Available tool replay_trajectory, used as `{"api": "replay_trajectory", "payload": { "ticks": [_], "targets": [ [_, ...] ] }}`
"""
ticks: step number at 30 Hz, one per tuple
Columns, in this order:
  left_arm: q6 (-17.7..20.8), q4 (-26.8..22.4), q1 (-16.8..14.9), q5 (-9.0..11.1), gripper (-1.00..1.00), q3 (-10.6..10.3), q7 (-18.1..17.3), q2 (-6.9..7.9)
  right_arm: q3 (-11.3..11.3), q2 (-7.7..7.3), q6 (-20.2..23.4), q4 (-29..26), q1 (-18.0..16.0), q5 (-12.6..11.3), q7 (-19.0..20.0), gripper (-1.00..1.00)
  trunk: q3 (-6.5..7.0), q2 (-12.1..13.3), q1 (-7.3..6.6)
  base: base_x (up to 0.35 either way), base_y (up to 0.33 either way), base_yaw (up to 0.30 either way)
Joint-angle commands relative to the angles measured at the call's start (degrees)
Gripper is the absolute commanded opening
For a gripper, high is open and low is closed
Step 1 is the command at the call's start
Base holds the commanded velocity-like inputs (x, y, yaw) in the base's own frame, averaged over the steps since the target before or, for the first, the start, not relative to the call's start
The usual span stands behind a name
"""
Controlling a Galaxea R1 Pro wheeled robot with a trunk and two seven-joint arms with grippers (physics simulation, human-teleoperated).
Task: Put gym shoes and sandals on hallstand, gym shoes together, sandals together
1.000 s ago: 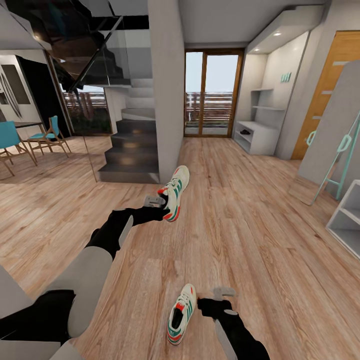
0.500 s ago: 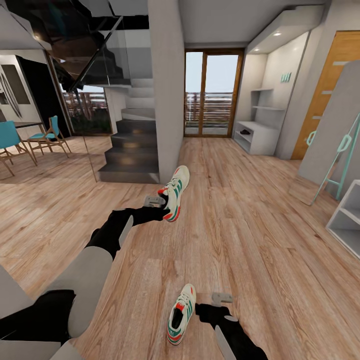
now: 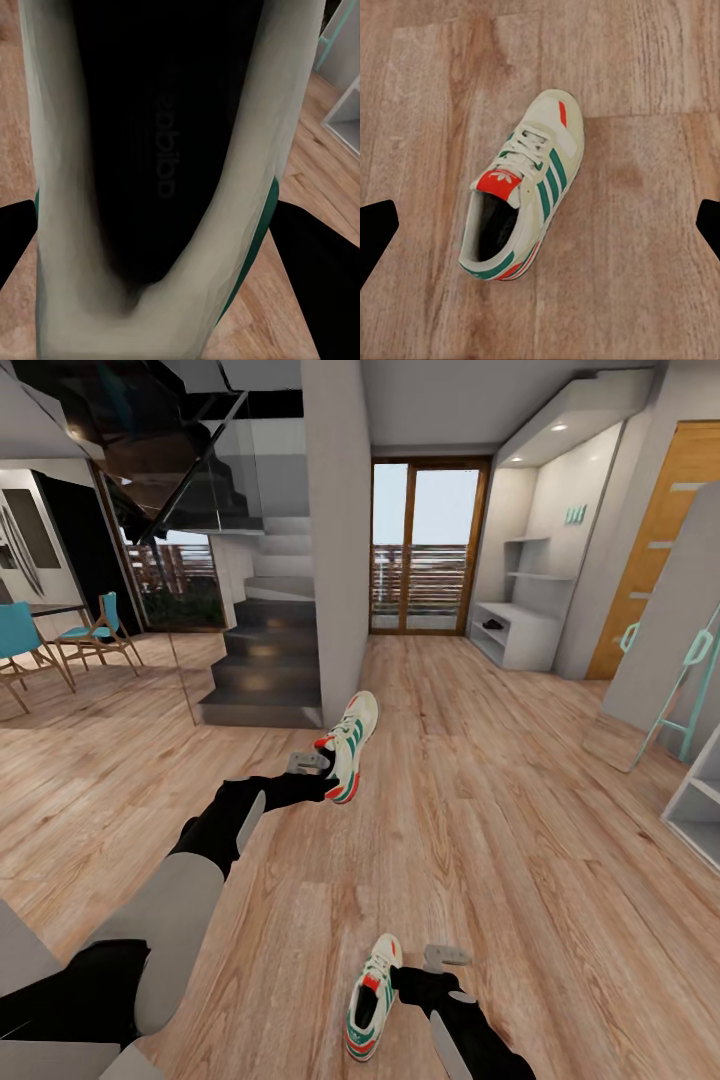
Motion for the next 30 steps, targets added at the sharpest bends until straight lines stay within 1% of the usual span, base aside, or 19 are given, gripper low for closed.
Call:
{"api": "replay_trajectory", "payload": {
  "ticks": [1, 13, 21, 30],
  "targets": [
    [0.3, -0.1, 0.0, -0.6, -1.0, 0.4, -0.5, -0.09, 0.1, 0.0, 0.2, -0.1, 0.0, -0.6, -0.5, 1.0, -0.06, 0.0, -0.01, 0.026, 0.039, 0.0],
    [0.3, -0.1, 0.0, -0.6, -1.0, 0.4, -0.5, -0.08, 0.1, 0.0, 0.2, 0.0, 0.0, -0.6, -0.5, 1.0, -0.06, 0.0, -0.01, 0.014, 0.011, 0.0],
    [0.2, -0.1, 0.0, -0.6, -1.0, 0.4, -0.5, -0.08, 0.1, 0.0, 0.2, 0.0, 0.0, -0.6, -0.5, 1.0, -0.06, 0.0, -0.01, 0.197, 0.001, 0.0],
    [0.2, -0.1, 0.0, -0.6, -1.0, 0.4, -0.5, -0.08, 0.1, 0.0, 0.2, 0.0, 0.0, -0.6, -0.5, 1.0, -0.06, 0.0, -0.01, 0.051, 0.0, 0.0]
  ]
}}
